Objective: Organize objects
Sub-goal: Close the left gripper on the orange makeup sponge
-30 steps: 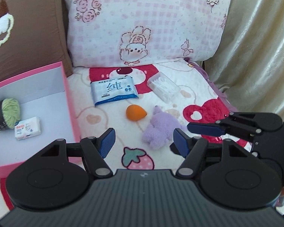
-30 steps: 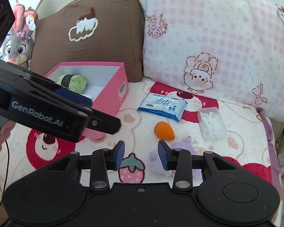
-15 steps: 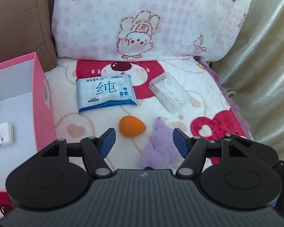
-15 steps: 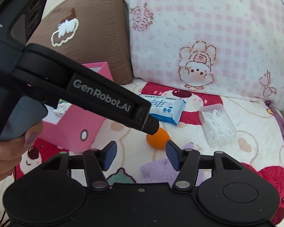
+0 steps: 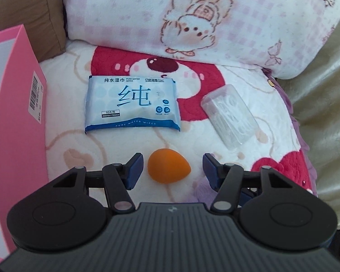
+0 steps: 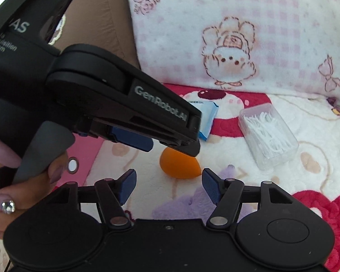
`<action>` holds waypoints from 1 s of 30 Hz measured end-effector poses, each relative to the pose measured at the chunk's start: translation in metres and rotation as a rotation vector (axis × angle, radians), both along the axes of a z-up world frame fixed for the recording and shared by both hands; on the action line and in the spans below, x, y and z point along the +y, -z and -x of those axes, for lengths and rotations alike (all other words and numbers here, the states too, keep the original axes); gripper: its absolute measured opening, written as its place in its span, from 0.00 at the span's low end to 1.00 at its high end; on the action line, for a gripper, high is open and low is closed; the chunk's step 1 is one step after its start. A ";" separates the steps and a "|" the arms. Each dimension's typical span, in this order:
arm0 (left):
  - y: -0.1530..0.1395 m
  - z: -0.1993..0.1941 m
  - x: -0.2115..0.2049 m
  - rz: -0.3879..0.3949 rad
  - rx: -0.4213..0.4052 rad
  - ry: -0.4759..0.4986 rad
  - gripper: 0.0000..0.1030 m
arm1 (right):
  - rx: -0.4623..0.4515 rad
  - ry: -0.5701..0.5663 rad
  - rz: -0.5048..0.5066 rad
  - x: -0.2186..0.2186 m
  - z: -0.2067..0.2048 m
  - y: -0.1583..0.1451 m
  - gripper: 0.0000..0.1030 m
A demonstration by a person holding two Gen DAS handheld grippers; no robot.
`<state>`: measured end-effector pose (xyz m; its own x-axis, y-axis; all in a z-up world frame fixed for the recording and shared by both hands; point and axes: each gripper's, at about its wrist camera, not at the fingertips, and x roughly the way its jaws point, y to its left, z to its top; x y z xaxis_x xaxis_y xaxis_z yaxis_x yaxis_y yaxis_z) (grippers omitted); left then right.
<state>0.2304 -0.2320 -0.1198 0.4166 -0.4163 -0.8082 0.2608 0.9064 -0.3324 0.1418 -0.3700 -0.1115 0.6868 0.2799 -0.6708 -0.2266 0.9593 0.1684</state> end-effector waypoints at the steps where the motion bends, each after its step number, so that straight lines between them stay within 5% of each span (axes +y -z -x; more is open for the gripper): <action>1: 0.003 -0.002 0.000 -0.001 0.001 -0.006 0.53 | 0.009 0.008 -0.008 -0.002 -0.003 0.003 0.67; 7: 0.018 -0.009 -0.004 0.000 0.019 0.002 0.35 | 0.014 0.001 -0.026 -0.004 -0.014 0.015 0.67; 17: 0.025 -0.012 -0.002 0.011 0.016 -0.006 0.34 | 0.052 -0.008 0.082 0.006 -0.033 0.035 0.58; 30: 0.008 0.002 0.000 0.040 0.040 0.001 0.33 | -0.030 -0.059 0.138 0.008 -0.011 0.026 0.45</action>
